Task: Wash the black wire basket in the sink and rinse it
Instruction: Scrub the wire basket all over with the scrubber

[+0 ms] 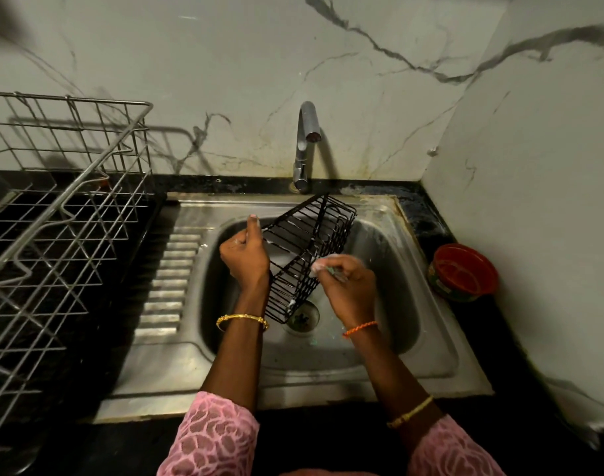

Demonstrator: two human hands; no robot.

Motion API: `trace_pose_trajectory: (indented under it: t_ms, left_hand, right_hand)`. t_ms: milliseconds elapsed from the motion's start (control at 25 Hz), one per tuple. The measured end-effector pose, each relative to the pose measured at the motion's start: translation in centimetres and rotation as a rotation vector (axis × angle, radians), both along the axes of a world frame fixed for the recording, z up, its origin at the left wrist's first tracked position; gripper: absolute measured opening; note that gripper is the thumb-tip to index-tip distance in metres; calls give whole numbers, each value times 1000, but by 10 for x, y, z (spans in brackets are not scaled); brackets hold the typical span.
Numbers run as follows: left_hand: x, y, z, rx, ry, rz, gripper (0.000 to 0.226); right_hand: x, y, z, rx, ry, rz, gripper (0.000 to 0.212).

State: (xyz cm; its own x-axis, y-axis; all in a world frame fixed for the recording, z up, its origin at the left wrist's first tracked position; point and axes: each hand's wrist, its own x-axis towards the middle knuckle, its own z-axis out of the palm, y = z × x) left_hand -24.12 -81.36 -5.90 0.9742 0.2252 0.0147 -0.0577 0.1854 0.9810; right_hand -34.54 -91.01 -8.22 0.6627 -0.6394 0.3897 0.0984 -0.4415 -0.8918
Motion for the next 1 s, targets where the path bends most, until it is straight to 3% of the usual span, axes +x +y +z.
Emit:
trace_pose_trajectory:
  t_ms: [280,440,680,1000]
  left_hand:
    - [-2,7,14,-42,-65,-21,49]
    - [-9,4,6,17,-76,-65,46]
    - [-4,8,2,-3,-11,-6,47]
    - [-2,16,4,-24,-8,-2,48]
  right_hand:
    - [19,-7,31,17,-119,45,14]
    - [61,-12,51,10,131,179,13]
    - [63,-18,49,-68,279,236,12]
    - [29,-21,24,-33,179,139,10]
